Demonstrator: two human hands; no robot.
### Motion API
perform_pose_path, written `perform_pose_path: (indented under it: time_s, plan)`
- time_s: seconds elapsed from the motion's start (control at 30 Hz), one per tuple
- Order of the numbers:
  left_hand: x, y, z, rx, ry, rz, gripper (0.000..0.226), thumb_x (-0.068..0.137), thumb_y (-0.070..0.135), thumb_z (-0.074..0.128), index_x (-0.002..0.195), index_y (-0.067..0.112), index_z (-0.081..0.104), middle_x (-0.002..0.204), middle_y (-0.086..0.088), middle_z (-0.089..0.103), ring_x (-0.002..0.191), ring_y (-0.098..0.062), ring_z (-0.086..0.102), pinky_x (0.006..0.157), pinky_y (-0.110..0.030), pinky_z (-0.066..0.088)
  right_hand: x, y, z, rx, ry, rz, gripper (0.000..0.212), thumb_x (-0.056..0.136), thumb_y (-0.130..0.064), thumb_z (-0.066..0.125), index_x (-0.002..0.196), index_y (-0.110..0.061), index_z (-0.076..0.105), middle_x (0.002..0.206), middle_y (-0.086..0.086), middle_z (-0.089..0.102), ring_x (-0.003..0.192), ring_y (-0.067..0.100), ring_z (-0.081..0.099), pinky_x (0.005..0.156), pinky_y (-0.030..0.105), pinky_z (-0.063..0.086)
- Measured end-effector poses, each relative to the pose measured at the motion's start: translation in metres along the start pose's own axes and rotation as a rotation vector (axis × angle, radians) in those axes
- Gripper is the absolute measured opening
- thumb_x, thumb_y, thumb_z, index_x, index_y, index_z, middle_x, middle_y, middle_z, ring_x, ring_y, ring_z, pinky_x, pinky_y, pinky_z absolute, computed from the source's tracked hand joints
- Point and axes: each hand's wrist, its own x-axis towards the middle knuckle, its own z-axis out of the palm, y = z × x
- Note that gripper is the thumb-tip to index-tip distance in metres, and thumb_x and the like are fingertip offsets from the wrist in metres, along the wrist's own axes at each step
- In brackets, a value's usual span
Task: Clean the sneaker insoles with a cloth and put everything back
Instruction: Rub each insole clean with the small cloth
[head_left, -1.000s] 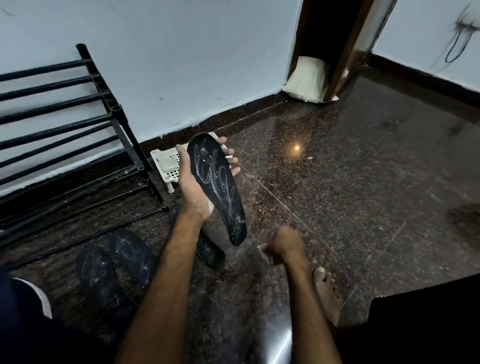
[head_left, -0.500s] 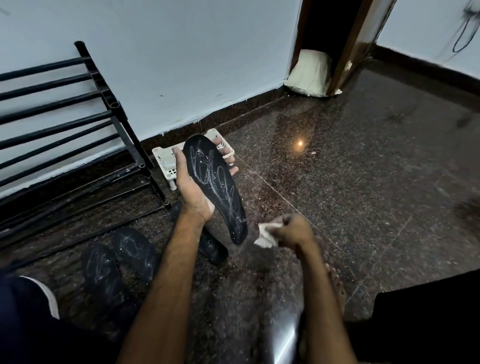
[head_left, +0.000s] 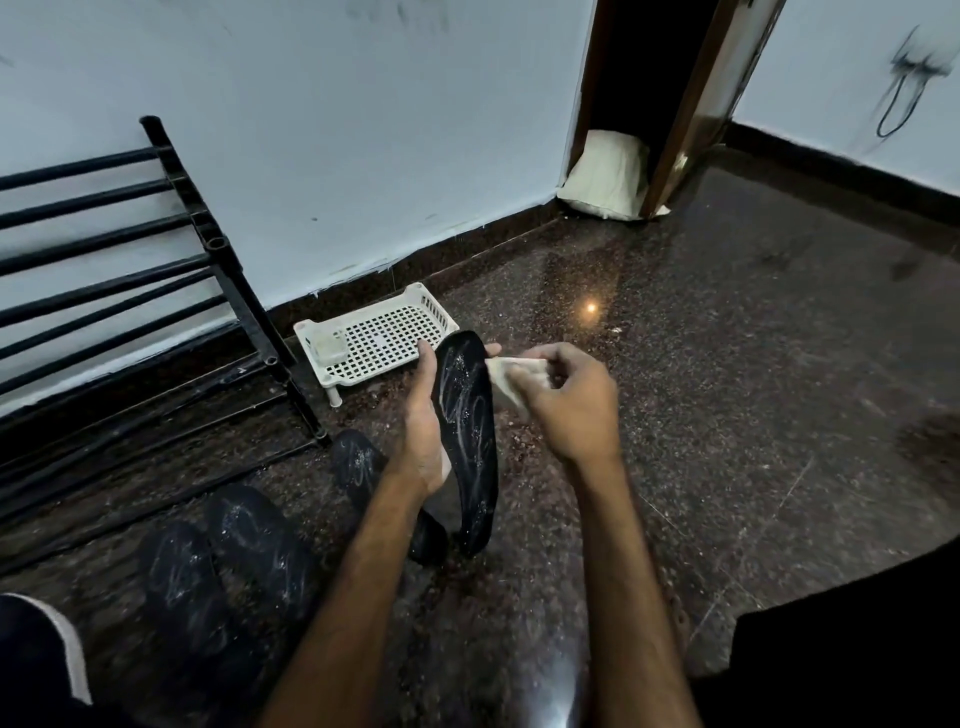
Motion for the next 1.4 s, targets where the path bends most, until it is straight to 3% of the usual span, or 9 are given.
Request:
perform_pose_path:
  time_s: [0.07, 0.17, 0.23, 0.4, 0.6, 0.8, 0.97, 1.23, 1.4]
  plan:
    - [-0.003, 0.000, 0.005, -0.033, -0.002, -0.022, 0.085, 0.090, 0.072, 0.040, 0.125, -0.001, 0.063, 0.124, -0.032, 0.060, 0.118, -0.040, 0.057, 0.107, -0.053, 0.042, -0.002, -0.001, 0.010, 0.232, -0.182, 0.082, 0.012, 0.084, -0.008, 0.074, 0.094, -0.011, 0.069, 0.095, 0.012, 0.071, 0.076, 0.018, 0.070, 0.063, 0.029, 0.058]
    - [-0.003, 0.004, 0.006, 0.012, 0.027, 0.012, 0.077, 0.094, 0.069, 0.032, 0.122, 0.005, 0.065, 0.106, -0.013, 0.069, 0.095, -0.023, 0.066, 0.083, -0.037, 0.054, -0.003, 0.025, 0.016, -0.314, -0.076, 0.115, 0.009, 0.087, -0.012, 0.071, 0.091, -0.019, 0.065, 0.091, 0.000, 0.069, 0.074, 0.009, 0.063, 0.063, 0.021, 0.053]
    - [0.002, 0.009, -0.002, 0.040, 0.068, 0.070, 0.077, 0.096, 0.070, 0.024, 0.121, 0.013, 0.069, 0.115, -0.010, 0.062, 0.102, -0.024, 0.057, 0.086, -0.038, 0.046, -0.008, 0.050, 0.002, -0.462, -0.013, 0.181, 0.008, 0.087, -0.014, 0.072, 0.090, -0.017, 0.065, 0.086, 0.000, 0.067, 0.072, 0.011, 0.062, 0.059, 0.020, 0.047]
    - [0.007, 0.009, -0.008, -0.031, 0.070, 0.113, 0.081, 0.098, 0.066, 0.017, 0.131, 0.007, 0.061, 0.137, -0.016, 0.059, 0.128, -0.032, 0.053, 0.111, -0.057, 0.034, -0.001, 0.055, -0.012, 0.401, -0.331, 0.422, 0.023, 0.079, -0.009, 0.079, 0.099, -0.004, 0.069, 0.094, 0.018, 0.073, 0.077, 0.027, 0.066, 0.073, 0.042, 0.056]
    - [0.007, 0.021, -0.005, -0.168, 0.096, 0.228, 0.083, 0.098, 0.067, 0.015, 0.123, 0.006, 0.063, 0.111, -0.016, 0.065, 0.105, -0.034, 0.055, 0.100, -0.056, 0.041, -0.038, 0.113, 0.001, -0.697, -0.296, 0.457, 0.010, 0.083, -0.005, 0.069, 0.078, -0.008, 0.061, 0.070, 0.002, 0.059, 0.058, 0.011, 0.057, 0.048, 0.020, 0.049]
    - [0.005, 0.022, -0.004, -0.232, 0.059, 0.286, 0.079, 0.098, 0.067, 0.014, 0.120, 0.006, 0.060, 0.103, -0.014, 0.058, 0.090, -0.028, 0.053, 0.081, -0.045, 0.041, -0.020, 0.084, -0.007, 0.389, -0.370, 0.577, 0.018, 0.081, -0.005, 0.075, 0.098, -0.005, 0.069, 0.092, 0.014, 0.073, 0.071, 0.022, 0.066, 0.053, 0.024, 0.056]
    - [0.005, 0.027, -0.003, -0.239, 0.080, 0.314, 0.082, 0.099, 0.066, 0.012, 0.123, 0.002, 0.057, 0.101, -0.013, 0.060, 0.084, -0.024, 0.059, 0.078, -0.040, 0.046, -0.051, 0.134, 0.017, -0.589, -0.316, 0.554, 0.009, 0.084, -0.008, 0.071, 0.087, -0.004, 0.064, 0.086, 0.010, 0.066, 0.062, 0.014, 0.058, 0.042, 0.019, 0.043]
    - [0.005, 0.019, -0.013, -0.234, 0.188, 0.304, 0.083, 0.099, 0.067, 0.017, 0.124, 0.000, 0.060, 0.100, -0.014, 0.065, 0.085, -0.026, 0.063, 0.082, -0.043, 0.048, -0.023, 0.091, -0.006, 0.456, -0.451, 0.650, 0.018, 0.083, -0.005, 0.074, 0.099, -0.003, 0.068, 0.089, 0.011, 0.072, 0.064, 0.014, 0.067, 0.053, 0.021, 0.058]
    - [0.006, 0.025, -0.010, -0.229, 0.185, 0.316, 0.084, 0.099, 0.065, 0.014, 0.123, -0.001, 0.060, 0.097, -0.013, 0.064, 0.081, -0.023, 0.063, 0.074, -0.037, 0.051, -0.058, 0.136, 0.014, -0.579, -0.383, 0.622, 0.006, 0.089, -0.005, 0.065, 0.084, -0.003, 0.061, 0.086, 0.012, 0.066, 0.066, 0.018, 0.065, 0.056, 0.031, 0.058]
